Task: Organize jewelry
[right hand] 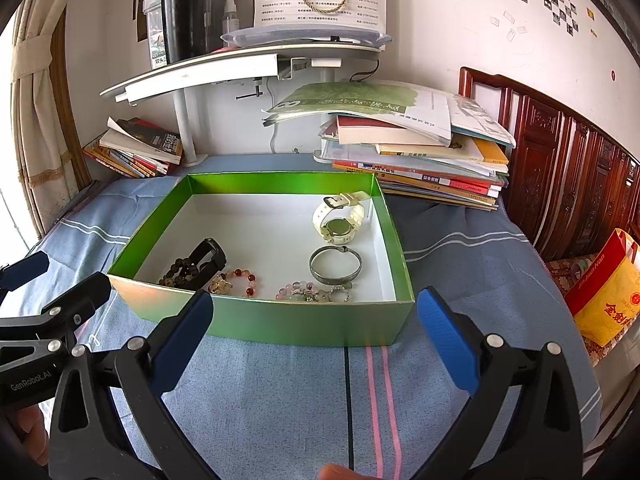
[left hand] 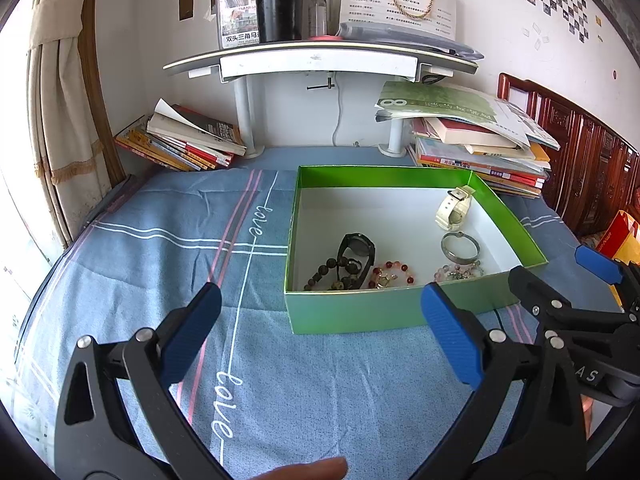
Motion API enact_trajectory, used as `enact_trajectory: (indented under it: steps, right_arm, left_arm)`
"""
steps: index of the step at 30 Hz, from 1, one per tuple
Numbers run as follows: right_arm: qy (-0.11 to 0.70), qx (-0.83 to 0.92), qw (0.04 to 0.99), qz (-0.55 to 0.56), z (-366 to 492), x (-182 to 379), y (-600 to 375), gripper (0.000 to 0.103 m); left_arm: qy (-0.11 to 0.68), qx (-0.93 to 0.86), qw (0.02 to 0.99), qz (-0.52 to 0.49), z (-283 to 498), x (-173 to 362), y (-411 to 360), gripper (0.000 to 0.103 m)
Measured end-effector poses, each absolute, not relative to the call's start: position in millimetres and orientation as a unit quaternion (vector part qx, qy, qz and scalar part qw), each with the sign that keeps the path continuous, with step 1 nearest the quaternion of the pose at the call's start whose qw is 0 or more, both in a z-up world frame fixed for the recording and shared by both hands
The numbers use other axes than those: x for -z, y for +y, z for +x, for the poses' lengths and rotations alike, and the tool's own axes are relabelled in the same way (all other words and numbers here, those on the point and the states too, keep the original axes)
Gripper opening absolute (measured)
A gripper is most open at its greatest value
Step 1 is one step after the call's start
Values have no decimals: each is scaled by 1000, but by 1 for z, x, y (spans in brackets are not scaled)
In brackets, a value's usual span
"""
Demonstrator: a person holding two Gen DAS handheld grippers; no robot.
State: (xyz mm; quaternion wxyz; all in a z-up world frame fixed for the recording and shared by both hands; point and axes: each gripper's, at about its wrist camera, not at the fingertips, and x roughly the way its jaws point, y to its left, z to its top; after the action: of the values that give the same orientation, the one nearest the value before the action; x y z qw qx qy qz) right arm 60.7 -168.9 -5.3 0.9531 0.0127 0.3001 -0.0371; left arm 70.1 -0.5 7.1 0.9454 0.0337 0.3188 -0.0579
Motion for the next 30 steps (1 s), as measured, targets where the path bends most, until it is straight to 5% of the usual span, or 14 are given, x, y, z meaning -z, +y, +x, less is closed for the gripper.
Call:
enact_trajectory:
  steps: [30]
  right_arm:
    - [300,37,953,13,61,6,-169,100]
  left_arm:
    - [323,57,944,33,69,-5,-2,99]
